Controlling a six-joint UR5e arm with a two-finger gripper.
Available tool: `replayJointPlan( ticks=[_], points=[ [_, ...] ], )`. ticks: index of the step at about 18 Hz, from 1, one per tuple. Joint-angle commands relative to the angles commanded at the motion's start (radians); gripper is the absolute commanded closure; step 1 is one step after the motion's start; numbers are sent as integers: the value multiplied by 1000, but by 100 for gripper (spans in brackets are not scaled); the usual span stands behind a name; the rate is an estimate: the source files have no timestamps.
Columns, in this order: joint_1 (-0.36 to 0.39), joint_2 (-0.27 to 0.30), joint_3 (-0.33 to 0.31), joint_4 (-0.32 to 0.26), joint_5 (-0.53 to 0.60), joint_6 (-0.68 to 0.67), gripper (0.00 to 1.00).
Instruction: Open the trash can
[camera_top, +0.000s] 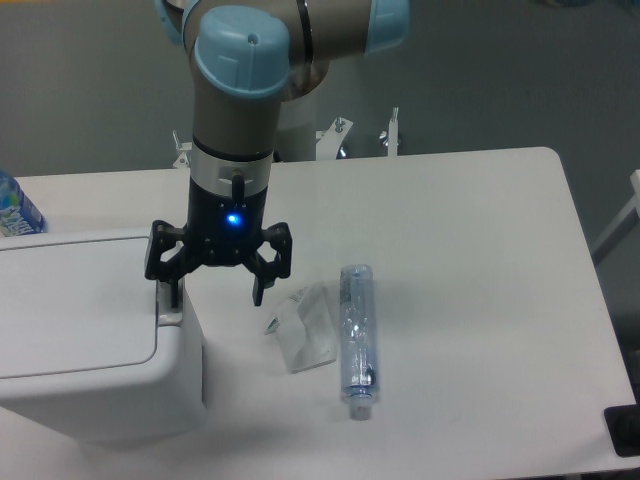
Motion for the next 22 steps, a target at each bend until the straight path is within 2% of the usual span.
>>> replayJointPlan(
  ticks=[8, 15, 18, 22],
  points=[
    [0, -5, 2, 0, 0, -2, 0],
    [2, 0, 31, 6, -3, 6, 0],
    [17, 0, 52, 60, 0, 8, 0],
    [86, 6, 109, 67, 26, 14, 0]
  ],
)
